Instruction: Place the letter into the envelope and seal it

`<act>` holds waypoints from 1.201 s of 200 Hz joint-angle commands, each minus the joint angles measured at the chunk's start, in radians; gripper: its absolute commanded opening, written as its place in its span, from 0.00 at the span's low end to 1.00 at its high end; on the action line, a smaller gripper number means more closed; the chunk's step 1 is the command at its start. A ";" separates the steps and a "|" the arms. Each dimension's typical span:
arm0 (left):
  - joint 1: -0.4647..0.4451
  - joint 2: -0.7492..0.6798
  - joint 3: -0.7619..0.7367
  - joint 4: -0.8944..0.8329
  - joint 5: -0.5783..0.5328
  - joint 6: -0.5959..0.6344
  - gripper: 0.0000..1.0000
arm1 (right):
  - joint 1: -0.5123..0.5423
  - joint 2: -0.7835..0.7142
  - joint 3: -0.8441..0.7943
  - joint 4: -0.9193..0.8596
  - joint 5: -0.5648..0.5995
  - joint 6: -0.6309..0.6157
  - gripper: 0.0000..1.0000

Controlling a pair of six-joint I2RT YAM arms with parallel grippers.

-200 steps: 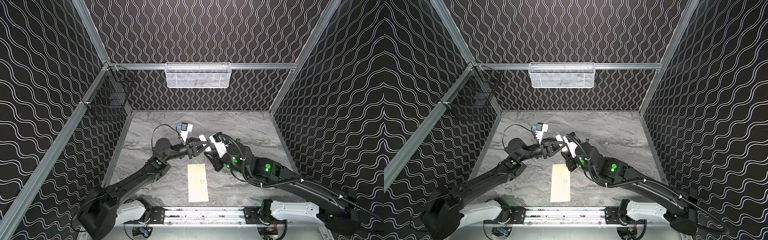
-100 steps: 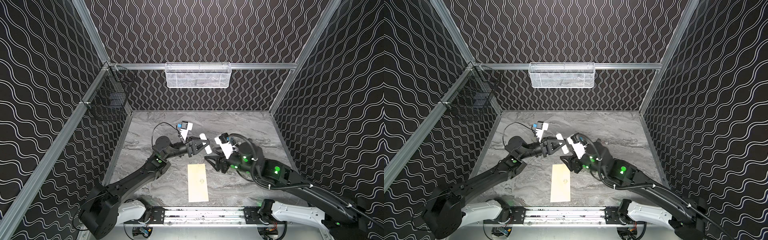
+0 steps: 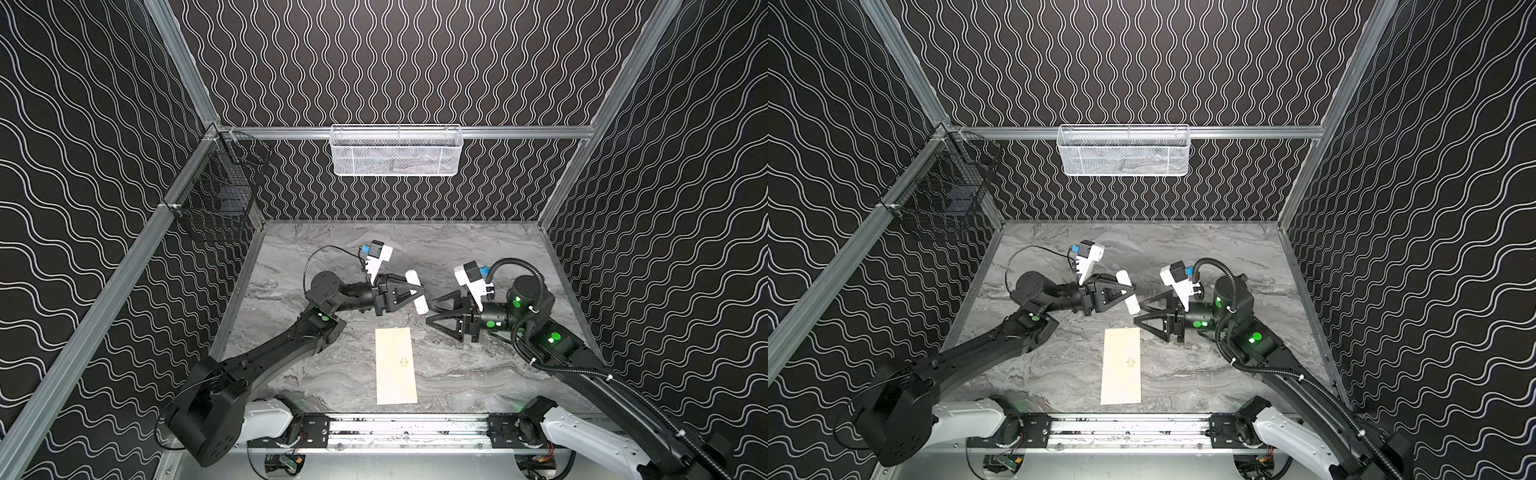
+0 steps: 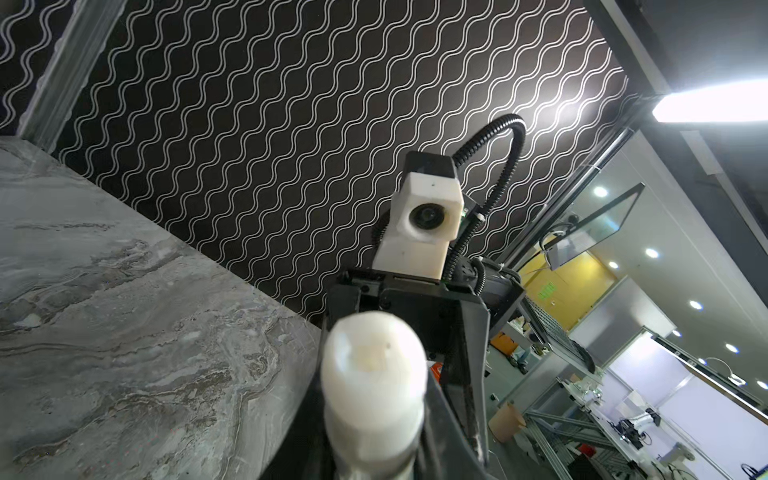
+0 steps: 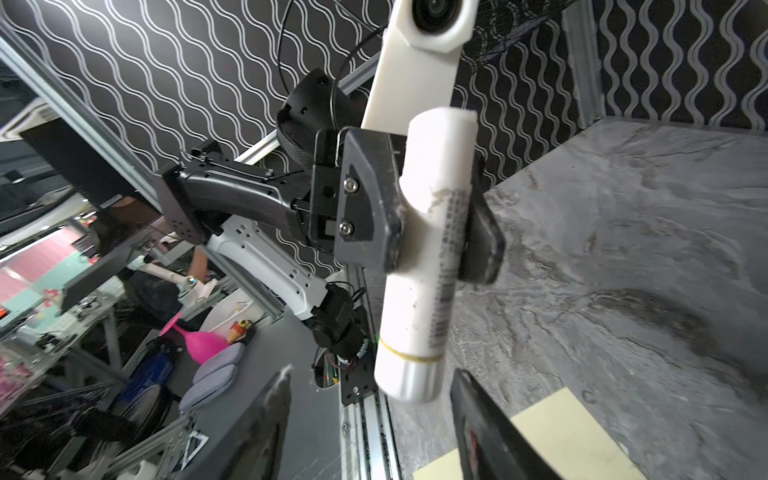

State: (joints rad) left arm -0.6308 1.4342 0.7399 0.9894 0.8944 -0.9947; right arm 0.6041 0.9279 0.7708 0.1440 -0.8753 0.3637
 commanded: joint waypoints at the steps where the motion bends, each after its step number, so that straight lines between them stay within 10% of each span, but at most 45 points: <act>1: -0.007 0.002 0.009 0.058 0.001 -0.021 0.00 | -0.002 0.035 0.007 0.129 -0.105 0.057 0.61; 133: -0.027 -0.049 0.006 -0.078 -0.056 0.083 0.00 | 0.059 0.082 0.053 0.077 -0.010 0.049 0.17; 161: -0.030 -0.086 0.014 -0.219 -0.102 0.175 0.00 | 0.136 0.070 0.143 -0.146 0.277 -0.002 0.10; 199: -0.036 -0.121 0.034 -0.360 -0.159 0.270 0.00 | 0.367 0.052 0.257 -0.401 1.028 -0.014 0.05; 240: -0.035 -0.133 0.032 -0.422 -0.200 0.315 0.00 | 0.508 0.073 0.308 -0.490 1.382 0.075 0.07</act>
State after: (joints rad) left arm -0.6689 1.3041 0.7742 0.6830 0.7437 -0.7738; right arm 1.0676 0.9943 1.0489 -0.3191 0.1226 0.3588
